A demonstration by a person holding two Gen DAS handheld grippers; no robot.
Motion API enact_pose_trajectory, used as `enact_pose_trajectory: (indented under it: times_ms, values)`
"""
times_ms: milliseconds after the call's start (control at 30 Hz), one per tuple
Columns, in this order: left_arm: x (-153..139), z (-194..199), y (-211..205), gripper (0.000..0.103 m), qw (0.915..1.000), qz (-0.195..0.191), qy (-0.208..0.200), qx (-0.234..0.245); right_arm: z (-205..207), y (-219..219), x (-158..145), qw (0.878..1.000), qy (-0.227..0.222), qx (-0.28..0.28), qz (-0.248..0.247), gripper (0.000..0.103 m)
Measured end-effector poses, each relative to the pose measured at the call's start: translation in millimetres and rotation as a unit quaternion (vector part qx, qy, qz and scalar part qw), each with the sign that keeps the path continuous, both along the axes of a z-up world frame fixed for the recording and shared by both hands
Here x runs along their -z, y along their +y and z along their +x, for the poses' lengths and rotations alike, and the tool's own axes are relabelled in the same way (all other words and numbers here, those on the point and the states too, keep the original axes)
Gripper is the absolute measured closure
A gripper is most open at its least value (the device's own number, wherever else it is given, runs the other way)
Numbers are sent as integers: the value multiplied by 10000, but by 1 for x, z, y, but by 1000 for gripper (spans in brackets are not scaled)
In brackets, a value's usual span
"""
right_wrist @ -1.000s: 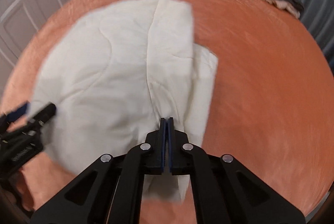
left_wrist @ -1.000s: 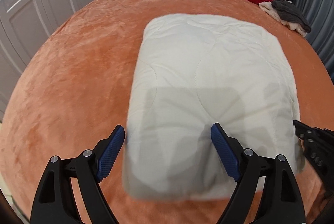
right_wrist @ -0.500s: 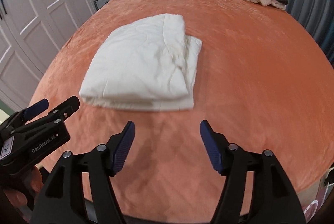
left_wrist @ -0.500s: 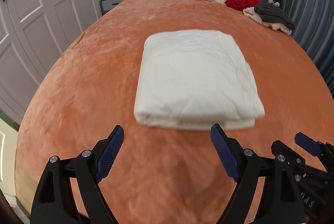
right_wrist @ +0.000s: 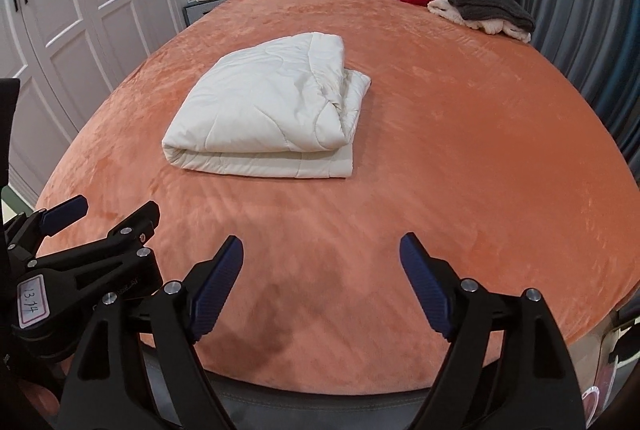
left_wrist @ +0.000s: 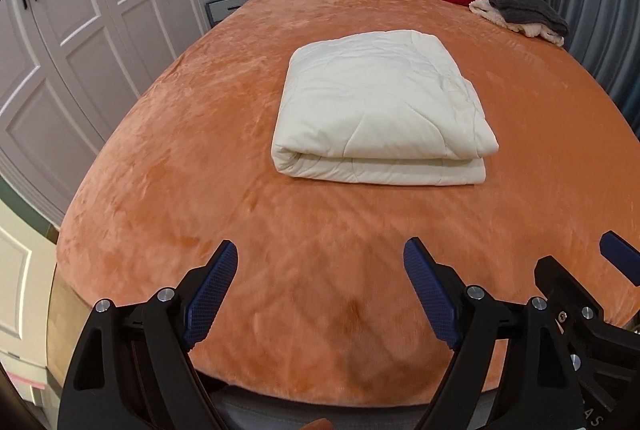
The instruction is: Fold large clothes
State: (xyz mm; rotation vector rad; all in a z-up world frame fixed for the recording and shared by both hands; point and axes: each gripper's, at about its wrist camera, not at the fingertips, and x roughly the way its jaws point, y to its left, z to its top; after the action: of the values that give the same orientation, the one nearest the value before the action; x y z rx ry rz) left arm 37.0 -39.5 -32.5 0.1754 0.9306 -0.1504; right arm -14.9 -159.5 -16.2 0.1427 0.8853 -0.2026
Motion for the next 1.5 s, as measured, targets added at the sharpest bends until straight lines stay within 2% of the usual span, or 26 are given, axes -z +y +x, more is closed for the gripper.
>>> enact_pose_trajectory:
  times_ms: [300,967,1500]
  values:
    - [3,-17,-2,21,9996,261,-38,79,-20,4,5,9999,35,71,-75,25]
    - [13,-27,11,21,9997,173,94,-133,-28,14,10,9996,147,14,-223,25]
    - [13,-27,11,23,9997,210,11,-148,-27,14,11,9996,189,45,-222,25]
